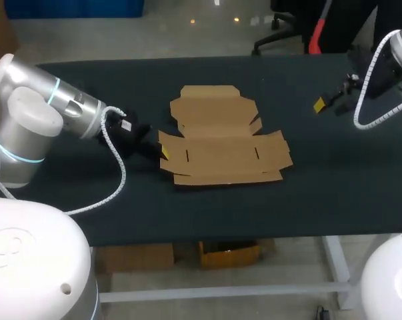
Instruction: Assemble the packaging by folding the flat box into shape, placing the metal phone stand inside, and closing the box properly
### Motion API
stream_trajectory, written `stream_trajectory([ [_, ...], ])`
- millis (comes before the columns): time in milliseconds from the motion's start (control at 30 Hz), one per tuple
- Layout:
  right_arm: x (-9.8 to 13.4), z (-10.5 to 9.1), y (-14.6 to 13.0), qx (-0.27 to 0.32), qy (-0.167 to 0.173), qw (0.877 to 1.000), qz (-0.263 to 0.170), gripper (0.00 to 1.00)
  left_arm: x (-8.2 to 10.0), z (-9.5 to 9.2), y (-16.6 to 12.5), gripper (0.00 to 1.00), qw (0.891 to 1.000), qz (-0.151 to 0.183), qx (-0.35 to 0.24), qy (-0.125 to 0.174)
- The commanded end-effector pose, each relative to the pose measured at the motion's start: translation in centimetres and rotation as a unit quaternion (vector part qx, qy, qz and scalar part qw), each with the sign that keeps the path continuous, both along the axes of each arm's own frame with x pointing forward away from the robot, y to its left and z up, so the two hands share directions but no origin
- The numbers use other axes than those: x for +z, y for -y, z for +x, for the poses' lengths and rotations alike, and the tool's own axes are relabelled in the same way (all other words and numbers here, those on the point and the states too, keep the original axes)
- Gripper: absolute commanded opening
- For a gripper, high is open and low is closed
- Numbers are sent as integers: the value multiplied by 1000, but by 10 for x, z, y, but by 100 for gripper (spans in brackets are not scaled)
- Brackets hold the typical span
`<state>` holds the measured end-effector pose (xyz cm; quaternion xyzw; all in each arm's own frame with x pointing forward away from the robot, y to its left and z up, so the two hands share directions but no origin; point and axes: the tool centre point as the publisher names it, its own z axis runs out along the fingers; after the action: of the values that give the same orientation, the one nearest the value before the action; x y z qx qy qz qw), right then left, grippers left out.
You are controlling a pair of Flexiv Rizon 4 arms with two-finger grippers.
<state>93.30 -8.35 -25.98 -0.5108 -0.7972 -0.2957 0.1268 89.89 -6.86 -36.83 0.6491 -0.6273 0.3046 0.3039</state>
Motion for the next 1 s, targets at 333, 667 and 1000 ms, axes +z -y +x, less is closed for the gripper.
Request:
stream_trajectory([
  [333, -1, -8, 2, -17, -31, 999, -2, 100, -5, -12, 3, 0, 1000, -1, -2, -3],
  [667, -2, -22, 6, -69, -74, 995, -6, 100, -7, -16, 2, 0, 1000, -2, -3, -2],
  [1000, -8, -40, 9, -111, -124, 986, -12, 100, -9, -20, 3, 0, 1000, -1, -9, 2],
])
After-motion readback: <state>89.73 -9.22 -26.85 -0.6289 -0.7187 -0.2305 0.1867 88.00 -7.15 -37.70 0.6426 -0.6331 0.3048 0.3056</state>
